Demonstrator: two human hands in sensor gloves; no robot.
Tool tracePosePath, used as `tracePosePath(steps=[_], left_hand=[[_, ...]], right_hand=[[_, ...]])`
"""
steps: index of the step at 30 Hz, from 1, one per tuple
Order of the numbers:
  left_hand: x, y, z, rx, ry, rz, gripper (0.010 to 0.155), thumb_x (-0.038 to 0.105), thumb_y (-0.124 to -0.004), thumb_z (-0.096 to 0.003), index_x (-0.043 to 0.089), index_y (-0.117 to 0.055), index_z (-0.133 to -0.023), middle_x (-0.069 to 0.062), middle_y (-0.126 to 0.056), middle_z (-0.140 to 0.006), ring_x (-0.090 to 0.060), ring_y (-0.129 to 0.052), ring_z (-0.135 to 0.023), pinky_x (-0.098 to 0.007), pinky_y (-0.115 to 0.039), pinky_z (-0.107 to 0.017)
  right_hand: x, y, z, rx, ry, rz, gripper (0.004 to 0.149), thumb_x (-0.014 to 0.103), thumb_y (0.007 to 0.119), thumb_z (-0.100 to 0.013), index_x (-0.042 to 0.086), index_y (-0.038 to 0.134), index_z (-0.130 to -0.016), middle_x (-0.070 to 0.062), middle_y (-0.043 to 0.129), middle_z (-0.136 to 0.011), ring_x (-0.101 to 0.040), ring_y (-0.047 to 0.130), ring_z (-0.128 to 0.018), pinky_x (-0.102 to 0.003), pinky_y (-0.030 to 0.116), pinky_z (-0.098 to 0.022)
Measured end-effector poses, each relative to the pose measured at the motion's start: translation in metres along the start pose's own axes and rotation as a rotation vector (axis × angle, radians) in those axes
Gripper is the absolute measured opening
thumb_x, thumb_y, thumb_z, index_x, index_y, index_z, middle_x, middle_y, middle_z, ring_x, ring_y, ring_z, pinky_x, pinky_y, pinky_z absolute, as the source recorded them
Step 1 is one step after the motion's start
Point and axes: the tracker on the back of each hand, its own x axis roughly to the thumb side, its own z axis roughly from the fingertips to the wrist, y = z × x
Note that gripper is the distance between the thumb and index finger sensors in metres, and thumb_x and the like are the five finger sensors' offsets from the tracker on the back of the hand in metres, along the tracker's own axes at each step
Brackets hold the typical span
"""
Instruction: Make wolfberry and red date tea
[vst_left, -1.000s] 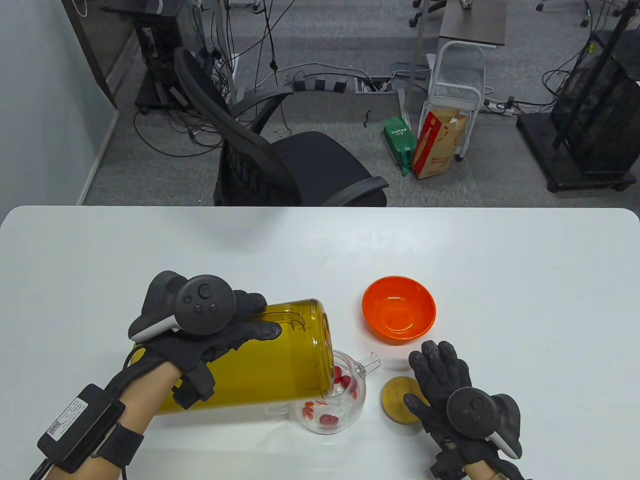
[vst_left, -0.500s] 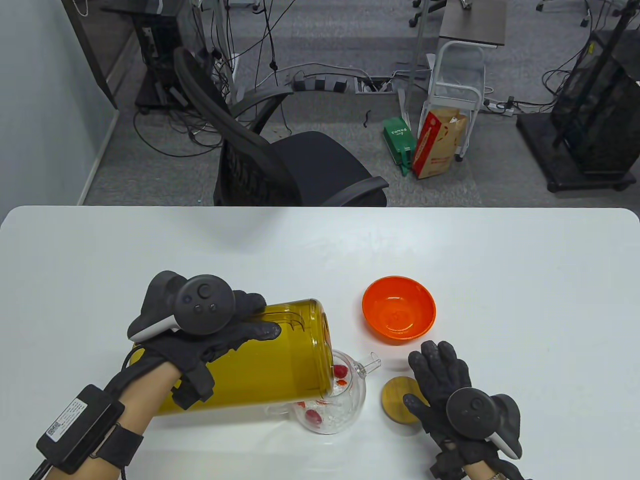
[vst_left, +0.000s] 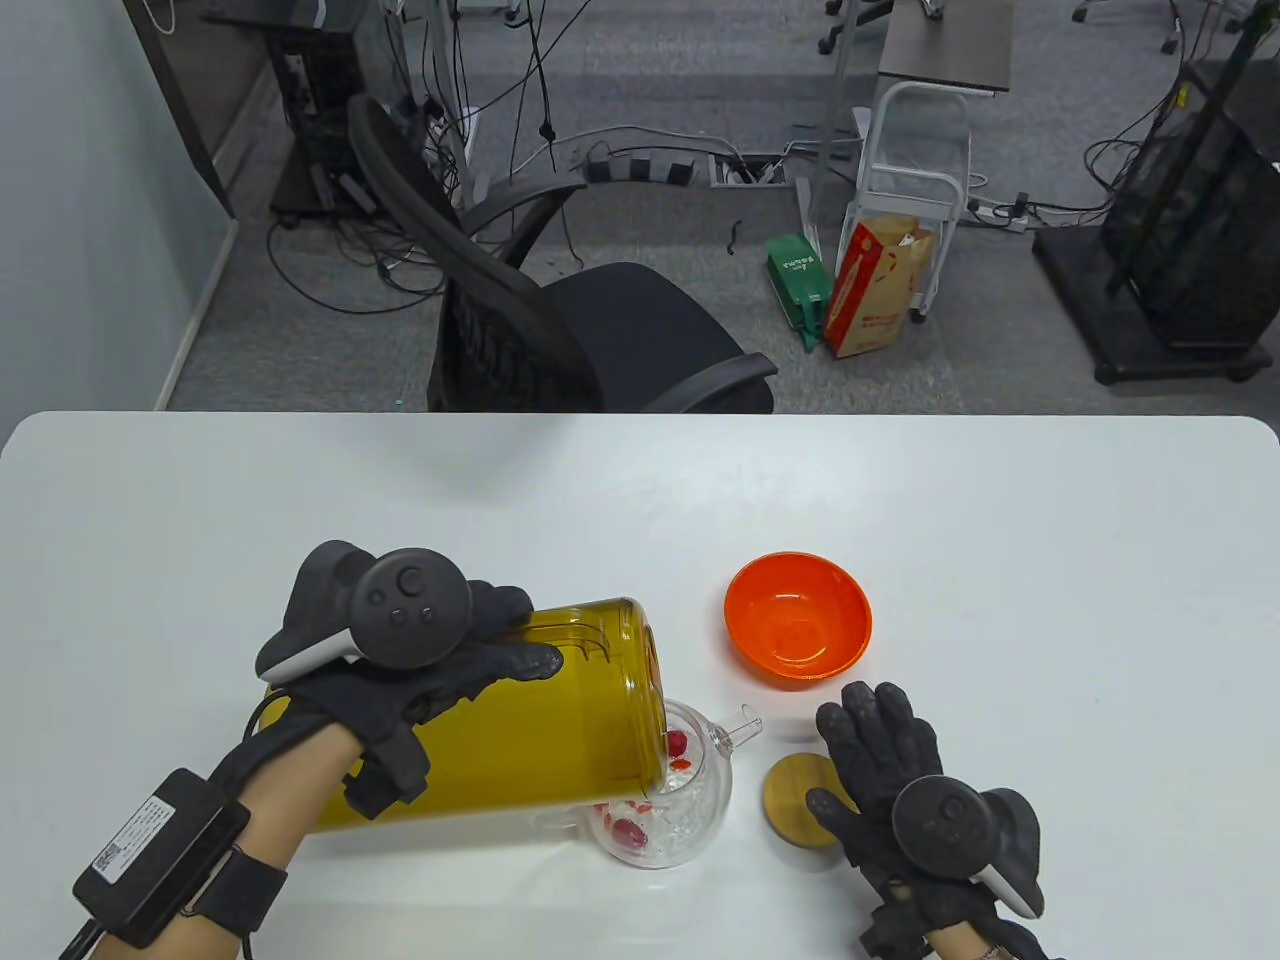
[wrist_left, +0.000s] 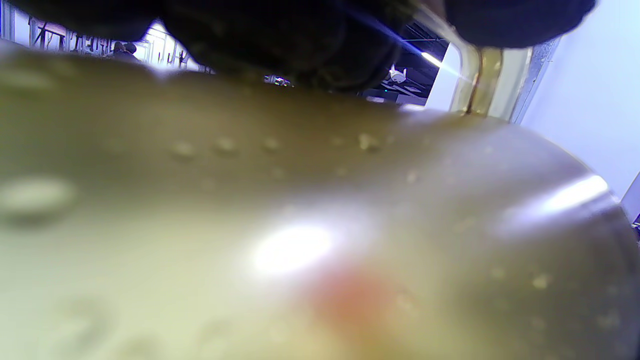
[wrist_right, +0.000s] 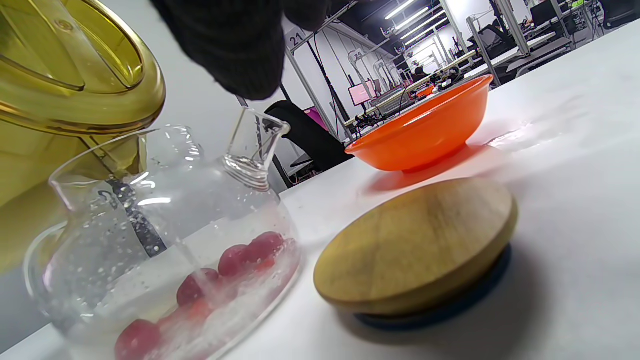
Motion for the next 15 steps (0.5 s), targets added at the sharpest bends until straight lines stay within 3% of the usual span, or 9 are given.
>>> tracePosePath(steps=[15], left_hand=[[0.0003, 0.0000, -0.0005, -0.005, 0.004, 0.000, 0.060, 0.066, -0.065, -0.0447, 0.018, -0.085, -0.074, -0.006, -0.095, -0.047, -0.016, -0.095, -0.020, -0.039, -0.086, -0.020]], right_hand=[[0.0010, 0.0002, 0.0001, 0.004, -0.003, 0.001, 0.076, 0.035, 0.083, -0.054, 0.015, 0.041, -0.114, -0.010, 0.027, -0.121, -0.033, 0.014, -0.107, -0.057, 0.020, -0.076]])
